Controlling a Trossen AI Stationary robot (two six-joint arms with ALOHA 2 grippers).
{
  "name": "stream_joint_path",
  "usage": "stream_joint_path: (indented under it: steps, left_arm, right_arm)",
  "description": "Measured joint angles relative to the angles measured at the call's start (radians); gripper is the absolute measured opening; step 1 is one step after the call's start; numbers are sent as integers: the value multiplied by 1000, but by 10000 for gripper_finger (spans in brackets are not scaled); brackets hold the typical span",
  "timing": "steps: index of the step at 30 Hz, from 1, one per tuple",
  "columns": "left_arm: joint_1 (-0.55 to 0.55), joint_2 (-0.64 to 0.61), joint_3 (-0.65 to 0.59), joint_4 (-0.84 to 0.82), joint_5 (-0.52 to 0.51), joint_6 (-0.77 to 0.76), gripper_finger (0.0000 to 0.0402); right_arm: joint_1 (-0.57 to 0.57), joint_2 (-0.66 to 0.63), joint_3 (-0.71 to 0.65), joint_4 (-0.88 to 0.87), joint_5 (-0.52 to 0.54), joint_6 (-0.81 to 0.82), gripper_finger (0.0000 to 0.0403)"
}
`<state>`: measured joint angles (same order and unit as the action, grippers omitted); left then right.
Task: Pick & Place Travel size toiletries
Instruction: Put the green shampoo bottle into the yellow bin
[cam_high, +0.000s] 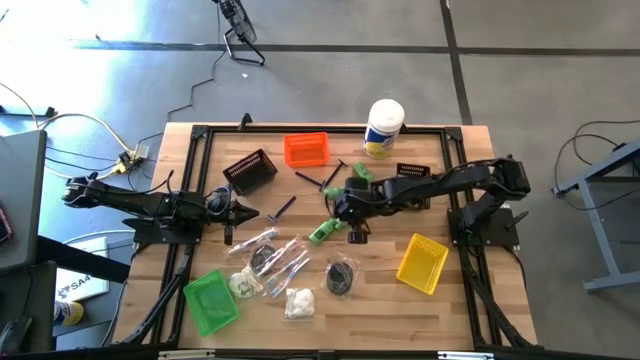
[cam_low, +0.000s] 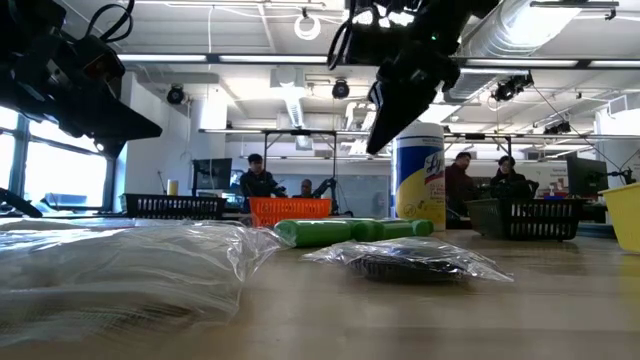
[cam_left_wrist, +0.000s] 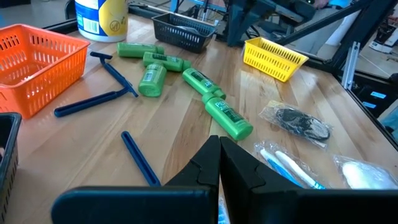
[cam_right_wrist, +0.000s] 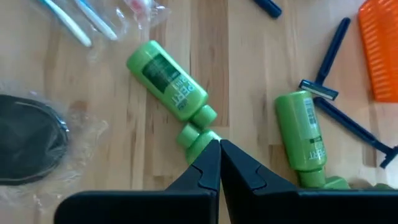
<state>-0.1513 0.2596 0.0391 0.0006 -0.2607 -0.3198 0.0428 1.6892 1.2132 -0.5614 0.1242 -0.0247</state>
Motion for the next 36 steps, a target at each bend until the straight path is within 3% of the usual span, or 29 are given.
stream_joint_path:
  steps: [6,16,20,36]
  left_arm:
    - [0,0,0,0,-1,0,3]
    - [0,0,0,0,-2,0,3]
    - [0,0,0,0,-2,0,3]
    - [0,0,0,-1,-2,0,3]
  right_arm:
    - [-36,13,1,-4,-29,-51,39]
    - [-45,38,-1,4,-23,-134,240]
    - [-45,38,0,8,-20,-138,292]
    - [-59,174,-5,-11,-44,-191,291]
